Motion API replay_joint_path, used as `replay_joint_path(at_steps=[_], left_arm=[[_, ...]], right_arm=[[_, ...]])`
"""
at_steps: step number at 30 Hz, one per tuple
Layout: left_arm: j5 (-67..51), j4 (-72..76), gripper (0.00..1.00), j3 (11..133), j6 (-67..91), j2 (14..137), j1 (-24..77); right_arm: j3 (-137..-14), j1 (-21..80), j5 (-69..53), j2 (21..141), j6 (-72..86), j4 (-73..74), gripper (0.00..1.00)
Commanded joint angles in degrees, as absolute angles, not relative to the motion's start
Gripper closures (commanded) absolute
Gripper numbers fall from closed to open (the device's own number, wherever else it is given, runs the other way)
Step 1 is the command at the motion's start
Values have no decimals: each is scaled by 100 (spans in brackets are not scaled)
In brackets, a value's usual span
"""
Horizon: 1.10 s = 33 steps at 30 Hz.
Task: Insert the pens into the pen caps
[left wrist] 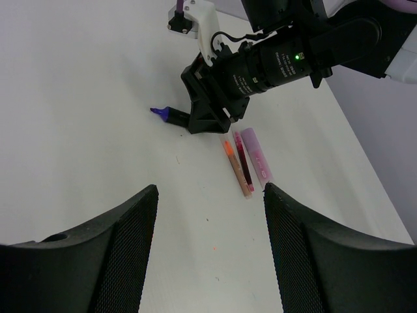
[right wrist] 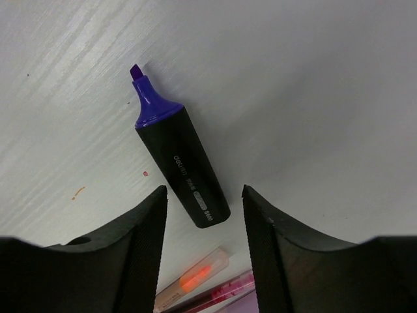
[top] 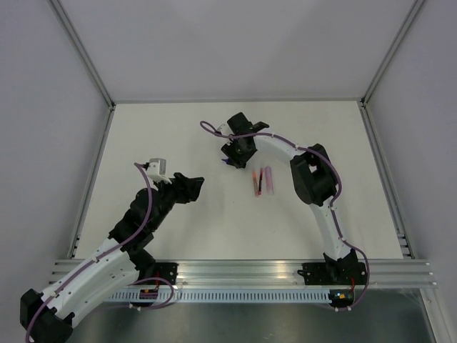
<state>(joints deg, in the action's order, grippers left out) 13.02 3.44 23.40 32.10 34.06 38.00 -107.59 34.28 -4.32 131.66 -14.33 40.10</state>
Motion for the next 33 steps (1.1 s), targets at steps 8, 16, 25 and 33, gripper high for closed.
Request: replay_joint_path(at_steps=[8, 16, 25, 33], left_arm=[[1599, 642, 29, 2241, 3269, 3612, 3797], [1012, 667, 29, 2391, 3664, 4604, 3411], [-904, 1213, 31, 2399, 3841, 5581, 2452], [-1011, 1319, 32, 2426, 3771, 5590, 2452]], right_arm=[[-10337, 3472, -370, 13184, -1055, 3868, 59], [-9581, 3542, 271, 12797, -291, 3446, 84], [-8107, 3656, -8, 11410, 825, 2113, 100], [-6638, 4508, -36, 9846, 1520, 836, 100]])
